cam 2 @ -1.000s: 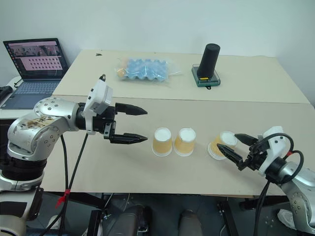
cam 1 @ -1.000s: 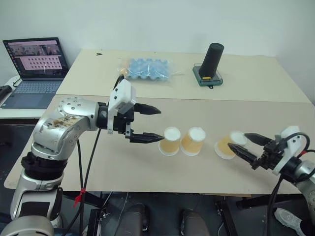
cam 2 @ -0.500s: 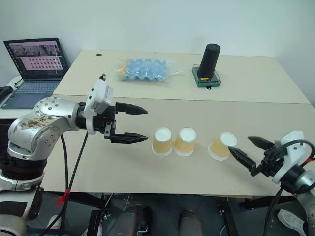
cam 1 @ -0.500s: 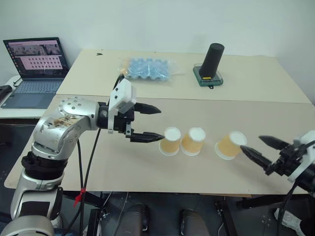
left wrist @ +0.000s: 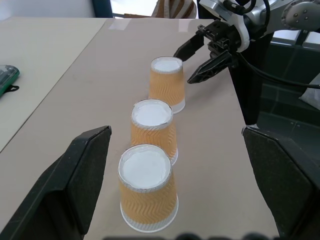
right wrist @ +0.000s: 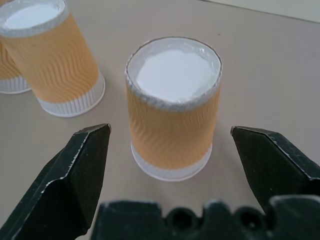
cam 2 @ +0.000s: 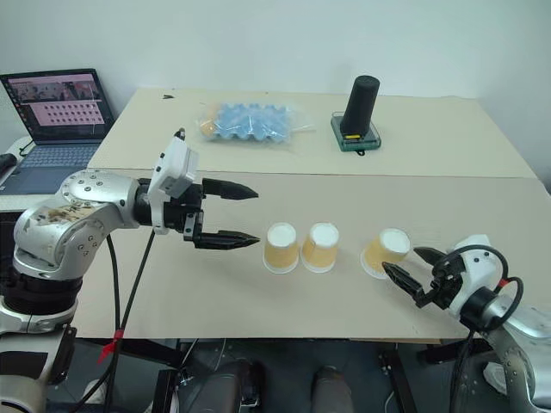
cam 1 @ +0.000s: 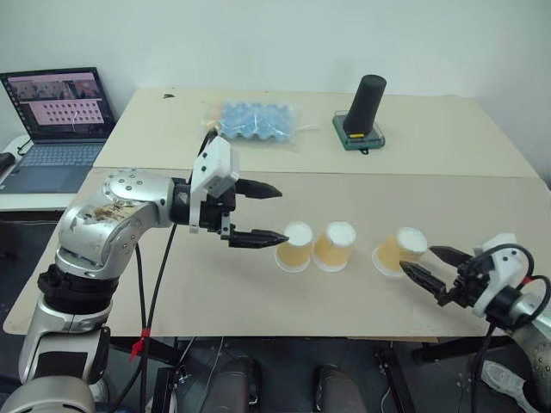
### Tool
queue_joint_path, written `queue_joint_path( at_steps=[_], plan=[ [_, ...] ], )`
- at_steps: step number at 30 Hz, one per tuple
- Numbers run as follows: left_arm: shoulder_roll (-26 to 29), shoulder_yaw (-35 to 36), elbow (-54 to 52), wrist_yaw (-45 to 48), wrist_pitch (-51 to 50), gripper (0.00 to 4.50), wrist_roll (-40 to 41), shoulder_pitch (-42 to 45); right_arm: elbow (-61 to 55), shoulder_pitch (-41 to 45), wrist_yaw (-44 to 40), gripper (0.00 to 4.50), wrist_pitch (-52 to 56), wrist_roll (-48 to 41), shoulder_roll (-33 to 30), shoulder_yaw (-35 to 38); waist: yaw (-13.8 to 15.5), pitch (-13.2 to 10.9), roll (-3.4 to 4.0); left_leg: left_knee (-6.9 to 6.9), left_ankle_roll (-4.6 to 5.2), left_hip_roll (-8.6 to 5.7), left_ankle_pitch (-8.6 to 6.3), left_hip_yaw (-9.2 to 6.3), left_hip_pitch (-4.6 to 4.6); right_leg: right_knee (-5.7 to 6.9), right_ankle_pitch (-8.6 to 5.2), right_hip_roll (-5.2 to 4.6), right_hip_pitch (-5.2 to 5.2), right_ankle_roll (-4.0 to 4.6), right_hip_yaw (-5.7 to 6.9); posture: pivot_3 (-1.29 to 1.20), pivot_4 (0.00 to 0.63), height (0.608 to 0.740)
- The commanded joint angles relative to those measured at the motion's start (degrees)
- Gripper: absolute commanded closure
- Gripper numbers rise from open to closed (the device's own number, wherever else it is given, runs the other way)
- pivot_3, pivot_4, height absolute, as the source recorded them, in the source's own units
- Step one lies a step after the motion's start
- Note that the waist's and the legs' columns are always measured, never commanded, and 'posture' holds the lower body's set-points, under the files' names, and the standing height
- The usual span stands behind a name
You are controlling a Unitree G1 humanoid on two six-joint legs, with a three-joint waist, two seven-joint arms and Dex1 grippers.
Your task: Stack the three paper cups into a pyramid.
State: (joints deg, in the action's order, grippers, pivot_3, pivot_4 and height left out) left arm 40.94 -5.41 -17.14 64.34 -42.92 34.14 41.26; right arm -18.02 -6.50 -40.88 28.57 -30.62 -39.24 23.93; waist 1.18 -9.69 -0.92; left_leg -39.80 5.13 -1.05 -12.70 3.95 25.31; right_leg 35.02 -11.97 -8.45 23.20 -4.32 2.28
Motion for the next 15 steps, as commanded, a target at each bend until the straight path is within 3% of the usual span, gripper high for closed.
queue_joint_path(
  at_steps=[1,15],
  plan=[
    [0.50,1.18,-1.52,-0.41,-0.32,0.03,0.94,1.07,1.51,3.25,0.37,0.00,-2.21,0.86,0.24,-0.99,-0.01,0.00,0.00,0.01,0.00,0.00,0.00,0.00,0.00,0.00,0.00,0.00,0.01,0.00,0.00,0.00,0.150,0.726],
    [0.99,1.64,-1.86,-1.65,-0.70,0.03,0.98,1.03,5.32,7.70,0.18,0.00,-3.08,1.77,1.32,-3.28,-0.16,0.00,0.00,0.02,-0.01,-0.02,0.01,0.01,0.01,0.05,0.00,0.00,-0.04,-0.01,0.00,0.00,0.150,0.726]
  ],
)
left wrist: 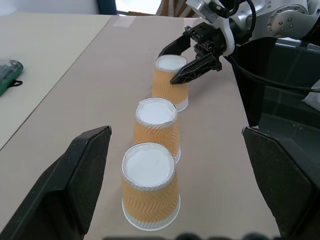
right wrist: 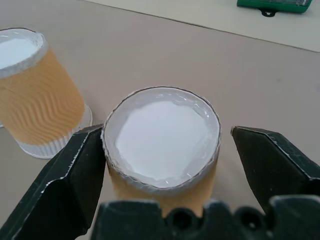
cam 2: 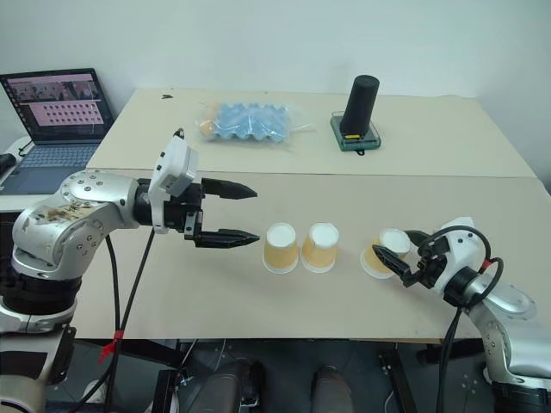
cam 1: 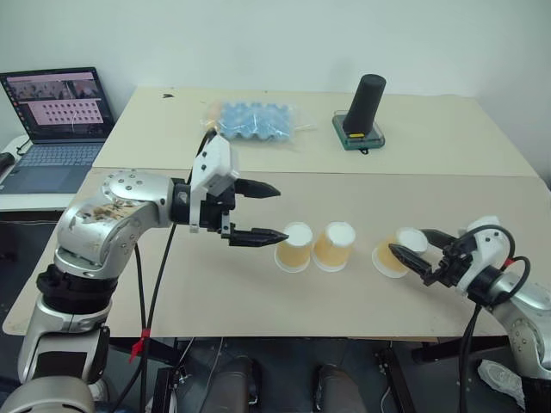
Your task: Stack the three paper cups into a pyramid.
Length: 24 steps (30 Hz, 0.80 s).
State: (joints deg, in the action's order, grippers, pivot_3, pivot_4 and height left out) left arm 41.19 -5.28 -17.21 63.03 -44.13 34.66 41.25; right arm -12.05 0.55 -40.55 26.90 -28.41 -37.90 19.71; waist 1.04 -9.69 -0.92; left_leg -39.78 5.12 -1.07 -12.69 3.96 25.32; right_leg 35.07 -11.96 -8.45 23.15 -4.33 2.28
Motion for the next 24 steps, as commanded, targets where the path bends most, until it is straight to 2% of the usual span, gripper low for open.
queue_joint_path(
  at_steps=[1,2,3,7,16,20,24],
  plan=[
    [0.78,1.46,-1.84,-0.39,0.58,0.03,0.37,1.03,-0.58,0.71,-0.15,0.00,-1.38,-0.39,0.01,0.89,-0.05,0.00,0.00,0.00,0.00,0.00,0.00,0.00,0.00,0.00,0.00,0.00,0.00,0.00,0.00,0.00,0.150,0.726],
    [0.80,1.43,-1.86,-0.44,0.62,0.00,0.33,1.02,-0.54,0.75,-0.15,0.54,-1.37,-0.36,0.03,0.86,-0.08,0.00,0.00,0.00,0.00,0.00,0.00,0.00,0.00,0.00,0.00,0.00,0.00,0.00,0.00,0.00,0.150,0.726],
    [0.65,1.59,-1.80,-0.50,0.35,0.00,0.71,1.03,-0.54,0.82,-0.08,0.63,-1.33,-0.35,0.09,0.83,-0.11,0.00,0.00,0.00,0.00,0.00,0.00,0.00,0.00,0.00,0.00,0.00,0.00,0.00,0.00,0.00,0.150,0.726],
    [0.55,1.34,-1.74,-0.76,0.35,0.00,0.85,1.01,-0.50,1.18,0.08,1.82,-1.47,-0.22,0.18,0.72,-0.19,0.00,0.00,0.00,-0.01,0.00,0.00,0.00,0.00,0.01,0.00,0.00,0.00,0.00,0.00,0.00,0.150,0.726],
    [0.50,1.14,-1.73,-0.94,0.04,0.00,1.42,0.86,-4.16,2.89,1.07,1.82,-0.35,-0.70,-1.48,1.33,-0.27,0.00,0.00,0.00,-0.01,0.00,0.01,0.01,0.00,0.01,0.00,0.00,0.00,0.00,0.00,0.00,0.150,0.726],
    [0.86,1.06,-1.88,-0.86,0.10,0.00,1.41,0.62,-11.98,10.05,-1.65,1.82,4.78,-8.79,-8.09,5.38,-0.43,-0.23,0.38,-0.01,-0.01,-0.02,0.01,0.06,0.03,0.05,0.01,-0.02,0.01,-0.01,-0.09,0.00,0.150,0.726],
    [1.17,1.01,-2.07,-0.91,0.17,0.00,1.40,0.19,-11.49,17.44,-5.60,1.82,8.21,-13.79,-14.83,6.11,-0.36,-0.23,0.36,0.07,-0.07,0.05,0.04,0.03,0.02,0.06,0.01,0.02,0.01,-0.01,0.01,0.00,0.150,0.726]
  ],
)
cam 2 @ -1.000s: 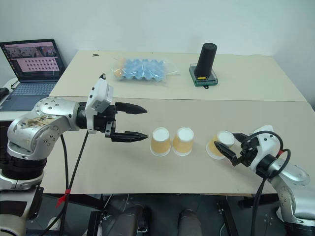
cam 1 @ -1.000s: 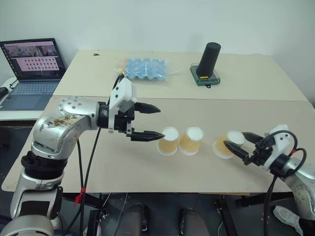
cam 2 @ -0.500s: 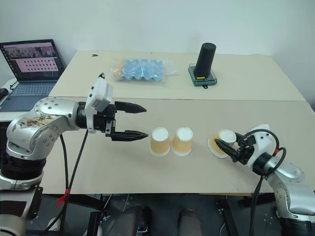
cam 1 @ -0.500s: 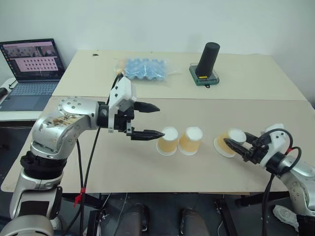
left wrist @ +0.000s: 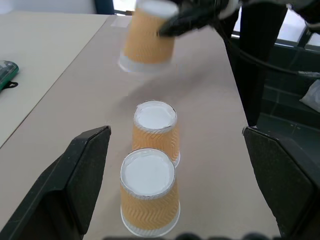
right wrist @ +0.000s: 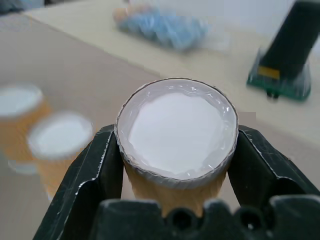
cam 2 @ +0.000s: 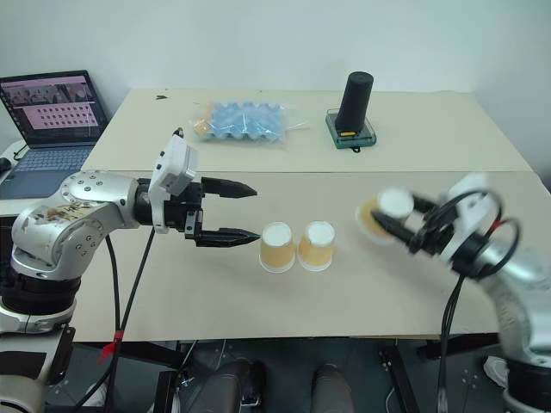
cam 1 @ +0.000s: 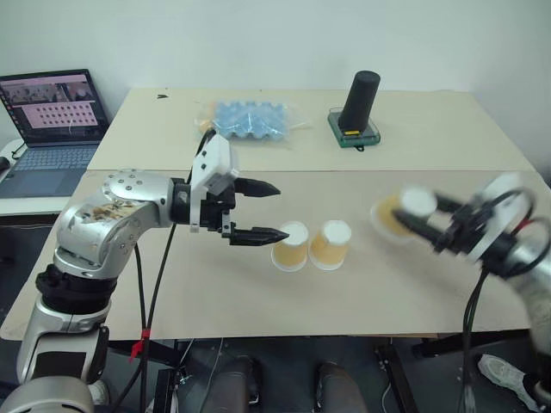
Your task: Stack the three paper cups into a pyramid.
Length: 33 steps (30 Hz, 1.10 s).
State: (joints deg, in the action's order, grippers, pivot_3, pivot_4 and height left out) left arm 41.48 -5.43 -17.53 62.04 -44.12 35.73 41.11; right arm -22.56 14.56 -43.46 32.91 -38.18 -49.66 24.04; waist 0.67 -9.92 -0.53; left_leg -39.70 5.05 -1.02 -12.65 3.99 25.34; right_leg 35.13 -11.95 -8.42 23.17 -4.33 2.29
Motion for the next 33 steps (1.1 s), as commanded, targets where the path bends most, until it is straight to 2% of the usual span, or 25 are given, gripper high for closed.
queue_joint_path(
  at_steps=[1,5,16,20,22,33],
  plan=[
    [0.86,1.21,-1.77,-0.02,0.13,0.00,0.41,0.29,0.14,5.91,-4.19,1.82,2.48,-4.66,-4.68,0.94,0.07,-0.01,-0.04,0.01,0.00,0.01,0.00,-0.02,0.00,-0.03,0.00,0.01,-0.01,0.01,0.03,0.00,0.150,0.726],
    [0.85,1.47,-2.21,-0.85,0.12,0.00,0.60,-0.45,5.59,19.22,-13.18,1.82,4.61,-9.92,-6.20,-5.77,-0.07,-0.03,-0.05,-0.04,0.08,-0.05,-0.04,0.04,0.04,-0.08,0.01,-0.05,-0.01,0.02,-0.03,0.00,0.150,0.726],
    [1.82,3.04,-5.24,-2.74,-3.06,0.00,3.14,-1.53,16.26,27.31,-28.90,1.82,0.33,0.15,1.77,-28.06,-0.12,-0.04,-0.10,-0.09,0.10,-0.06,-0.05,0.01,0.17,-0.02,0.01,-0.04,0.07,0.01,0.02,0.00,0.150,0.726],
    [2.33,3.18,-6.22,-3.59,-3.74,0.00,3.61,-1.85,18.84,29.32,-31.52,1.82,-1.05,3.17,3.68,-30.52,0.01,-0.05,-0.10,-0.09,0.05,-0.10,-0.02,0.00,0.19,-0.02,0.01,-0.03,0.09,0.00,0.03,0.00,0.150,0.726],
    [2.33,3.38,-6.60,-3.97,-4.20,0.00,3.92,-2.02,19.50,29.82,-32.16,1.82,-1.42,4.23,4.52,-31.10,0.03,-0.05,-0.10,-0.09,-0.29,-0.10,0.19,0.00,0.18,-0.03,0.01,-0.03,0.07,0.00,0.05,0.00,0.150,0.726],
    [2.97,3.92,-7.18,-4.97,-4.99,0.00,4.99,-2.44,22.30,32.06,-33.89,1.82,-2.96,7.97,6.35,-31.13,-0.03,-0.05,-0.10,-0.08,-0.44,-0.10,0.27,0.00,0.18,0.01,0.01,-0.03,0.09,0.00,0.05,0.00,0.150,0.726]
  ],
)
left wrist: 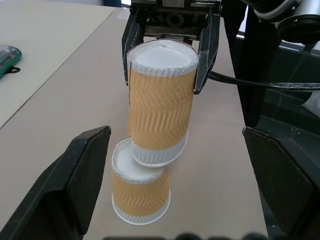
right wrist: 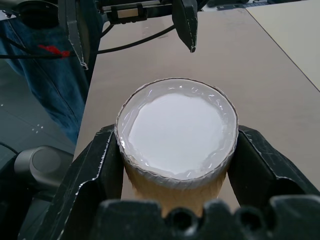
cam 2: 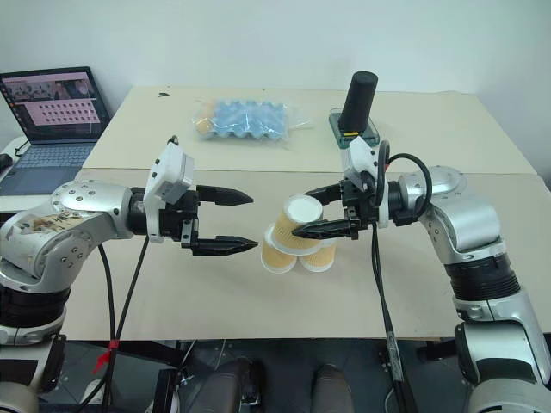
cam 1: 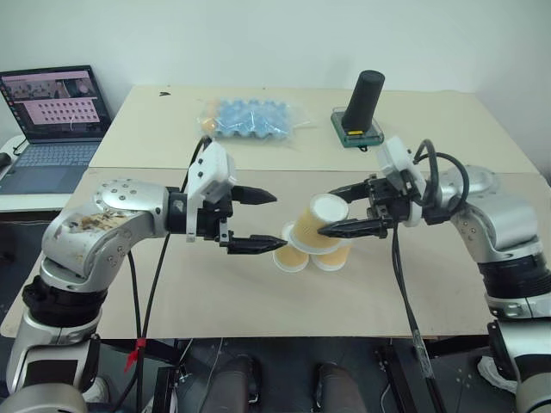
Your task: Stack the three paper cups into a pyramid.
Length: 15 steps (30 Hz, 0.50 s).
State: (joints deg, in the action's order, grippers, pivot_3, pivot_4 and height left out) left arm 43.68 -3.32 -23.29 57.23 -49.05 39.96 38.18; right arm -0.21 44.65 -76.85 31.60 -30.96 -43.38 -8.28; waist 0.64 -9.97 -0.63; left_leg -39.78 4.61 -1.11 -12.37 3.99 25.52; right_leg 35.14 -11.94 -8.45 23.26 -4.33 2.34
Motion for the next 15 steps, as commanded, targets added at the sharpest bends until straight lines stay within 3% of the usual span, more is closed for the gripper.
queue_joint_path(
  at_steps=[1,15],
  plan=[
    [0.86,1.77,-1.38,-0.12,-0.06,0.00,0.86,0.53,0.15,2.17,-0.50,1.82,-1.76,1.07,0.14,1.28,-0.01,0.00,0.00,0.01,0.00,0.00,0.00,0.00,0.00,-0.01,0.00,0.00,0.00,0.00,0.00,0.00,0.150,0.726],
    [1.61,1.60,-1.36,-0.07,0.20,0.00,1.52,0.64,1.96,0.31,-0.05,1.82,-5.07,5.80,0.93,0.63,-0.06,0.00,0.00,0.01,-0.04,0.00,0.02,0.01,-0.02,0.01,0.00,0.01,-0.01,0.00,0.00,0.00,0.150,0.726]
  ],
)
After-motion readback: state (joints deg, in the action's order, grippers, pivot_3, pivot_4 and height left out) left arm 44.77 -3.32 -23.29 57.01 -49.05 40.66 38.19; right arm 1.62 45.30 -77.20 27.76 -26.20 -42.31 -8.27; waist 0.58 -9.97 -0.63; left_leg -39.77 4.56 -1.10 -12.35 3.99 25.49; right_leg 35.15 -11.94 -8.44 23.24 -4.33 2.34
